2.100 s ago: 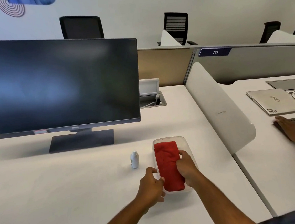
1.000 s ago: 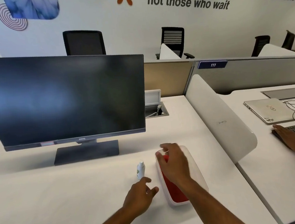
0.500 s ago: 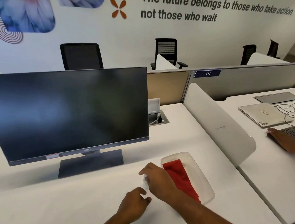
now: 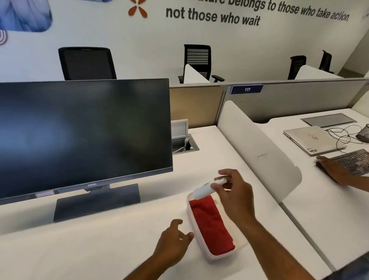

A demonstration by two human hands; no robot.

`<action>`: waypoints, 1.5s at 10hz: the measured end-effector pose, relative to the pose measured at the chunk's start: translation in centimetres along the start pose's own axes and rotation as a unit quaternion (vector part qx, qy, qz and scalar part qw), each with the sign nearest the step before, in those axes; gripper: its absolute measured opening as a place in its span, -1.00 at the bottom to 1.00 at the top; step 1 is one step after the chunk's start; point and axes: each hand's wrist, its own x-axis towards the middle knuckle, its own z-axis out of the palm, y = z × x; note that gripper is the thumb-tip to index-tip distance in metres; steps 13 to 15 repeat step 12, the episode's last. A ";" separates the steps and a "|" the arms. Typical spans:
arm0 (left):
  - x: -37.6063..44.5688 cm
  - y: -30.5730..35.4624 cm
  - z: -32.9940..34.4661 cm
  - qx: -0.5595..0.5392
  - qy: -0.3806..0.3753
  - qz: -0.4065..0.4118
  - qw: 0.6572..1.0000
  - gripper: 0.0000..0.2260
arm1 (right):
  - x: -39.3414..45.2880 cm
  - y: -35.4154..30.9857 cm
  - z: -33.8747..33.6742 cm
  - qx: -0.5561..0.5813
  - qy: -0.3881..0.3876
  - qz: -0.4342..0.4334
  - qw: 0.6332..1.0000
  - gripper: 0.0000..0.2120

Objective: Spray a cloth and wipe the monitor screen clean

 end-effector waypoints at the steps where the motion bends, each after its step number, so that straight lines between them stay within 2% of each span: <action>1: 0.2 1.8 1.3 -0.051 0.000 0.018 0.999 -0.26 | 1.6 2.2 -1.8 -0.012 0.035 0.018 0.999 -0.67; 2: 0.3 2.9 2.5 -0.085 -0.001 0.062 0.994 -0.24 | 2.7 4.5 -2.1 -0.053 0.009 0.027 0.998 -0.68; 4: 0.7 3.0 3.9 -0.102 0.008 0.062 0.993 -0.28 | 3.7 7.6 0.0 -0.141 -0.090 0.003 0.986 -0.74; 5: 0.6 3.1 4.2 -0.114 0.010 0.057 0.992 -0.29 | 4.1 8.3 1.1 -0.174 -0.119 -0.013 0.977 -0.79; 6: 0.6 3.2 4.2 -0.130 0.004 0.041 0.991 -0.29 | 4.4 8.5 1.7 -0.217 -0.137 -0.037 0.966 -0.75; 8: 0.3 3.4 4.1 -0.192 -0.017 0.016 0.981 -0.30 | 5.0 9.0 1.7 -0.202 -0.126 -0.042 0.970 -0.75; 10: 0.1 3.5 4.2 -0.211 -0.015 0.010 0.977 -0.37 | 4.5 9.7 1.5 -0.162 -0.156 -0.044 0.973 -0.61; 11: 0.2 3.3 3.9 -0.187 -0.019 0.005 0.982 -0.32 | 4.1 9.7 1.5 -0.157 -0.149 -0.055 0.975 -0.52; 12: 0.1 3.0 3.3 -0.127 -0.001 0.012 0.992 -0.28 | 3.8 9.3 1.8 -0.175 -0.106 -0.072 0.976 -0.53; 15: 0.1 3.0 3.3 -0.127 -0.001 0.012 0.992 -0.28 | 3.8 9.3 1.8 -0.175 -0.106 -0.072 0.976 -0.53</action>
